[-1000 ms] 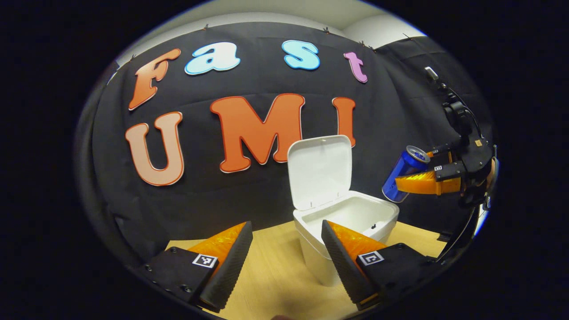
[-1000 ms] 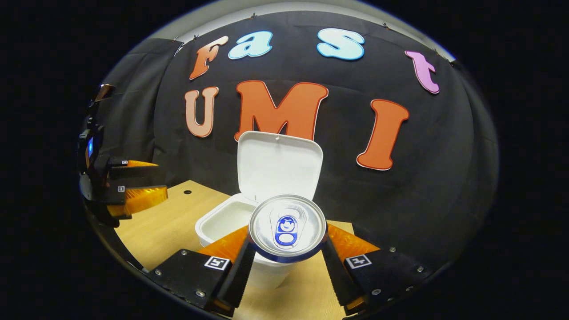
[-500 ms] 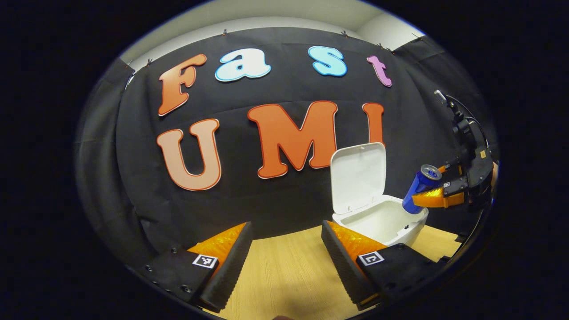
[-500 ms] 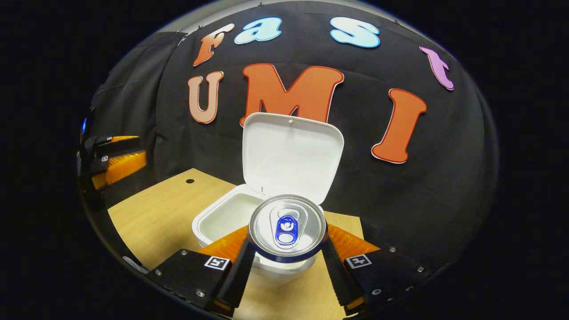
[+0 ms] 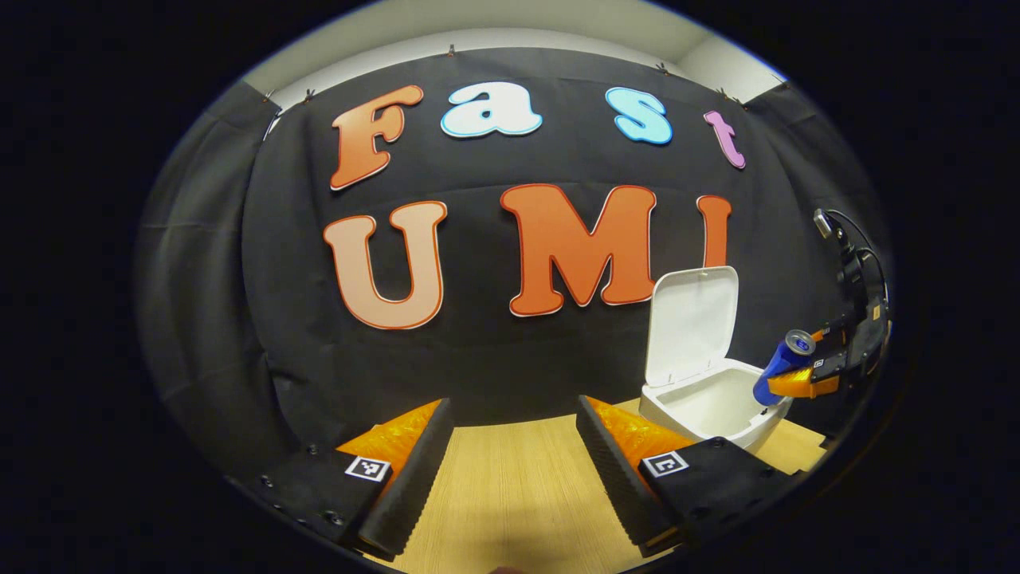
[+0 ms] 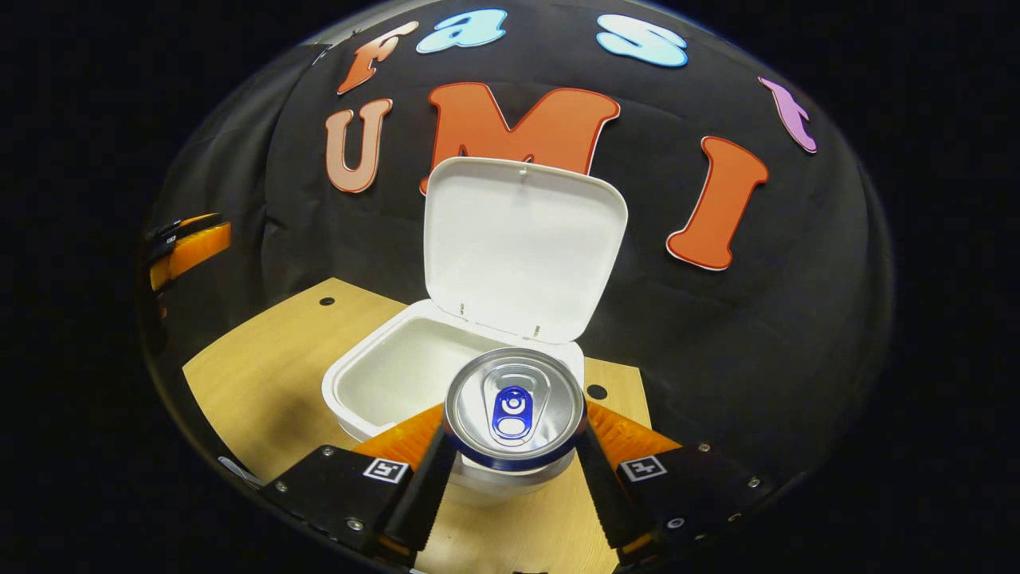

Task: Press the lid of the desktop garbage bin to open it, pick up the crumpled paper on the desktop and throw it into the bin, then pick up the pop can on the desktop and drop it into the bin, and finally close the garbage bin lid.

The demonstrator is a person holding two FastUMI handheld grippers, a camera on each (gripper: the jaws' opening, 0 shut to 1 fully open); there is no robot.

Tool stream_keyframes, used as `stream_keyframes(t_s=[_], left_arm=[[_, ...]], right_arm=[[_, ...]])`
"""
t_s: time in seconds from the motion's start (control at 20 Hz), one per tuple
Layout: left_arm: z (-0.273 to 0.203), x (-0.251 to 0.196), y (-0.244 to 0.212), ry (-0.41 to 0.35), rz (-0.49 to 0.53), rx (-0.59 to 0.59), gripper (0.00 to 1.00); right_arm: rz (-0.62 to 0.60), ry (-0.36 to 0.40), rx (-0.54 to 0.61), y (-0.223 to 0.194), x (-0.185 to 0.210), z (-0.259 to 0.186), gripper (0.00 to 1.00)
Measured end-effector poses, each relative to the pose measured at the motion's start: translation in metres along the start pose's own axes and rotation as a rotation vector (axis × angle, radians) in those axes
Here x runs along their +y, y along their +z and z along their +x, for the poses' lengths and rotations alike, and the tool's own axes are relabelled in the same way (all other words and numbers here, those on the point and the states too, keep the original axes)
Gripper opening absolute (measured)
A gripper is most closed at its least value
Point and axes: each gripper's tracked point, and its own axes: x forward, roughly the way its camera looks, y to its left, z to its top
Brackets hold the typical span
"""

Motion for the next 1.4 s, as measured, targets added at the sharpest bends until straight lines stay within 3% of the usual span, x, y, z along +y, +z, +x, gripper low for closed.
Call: stream_keyframes(t_s=[0.2, 0.25, 0.3, 0.4, 1.15, 1.35, 1.4], left_arm=[[0.004, 0.013, 0.0, 0.005, -0.006, -0.004, 0.99], [0.005, 0.016, 0.001, 0.002, -0.002, -0.009, 0.94], [0.006, 0.02, 0.001, 0.005, 0.003, -0.012, 1.0], [0.007, 0.026, 0.002, 0.007, 0.007, -0.016, 1.0], [-0.002, 0.091, -0.016, 0.103, -0.021, 0.022, 1.0], [-0.007, 0.111, -0.021, 0.143, -0.024, 0.033, 0.99], [-0.009, 0.116, -0.024, 0.153, -0.026, 0.035, 0.94]], right_arm=[[0.019, -0.034, -0.015, 0.01, -0.004, 0.0, 0.85], [0.019, -0.041, -0.024, 0.016, -0.005, -0.001, 0.85], [0.019, -0.045, -0.031, 0.021, -0.005, -0.001, 0.85], [0.024, -0.054, -0.054, 0.036, -0.007, -0.001, 0.85], [-0.02, -0.072, -0.265, 0.169, -0.006, -0.004, 0.85], [-0.055, -0.107, -0.318, 0.206, -0.013, 0.0, 0.85], [-0.059, -0.109, -0.322, 0.213, -0.013, 0.004, 0.85]])
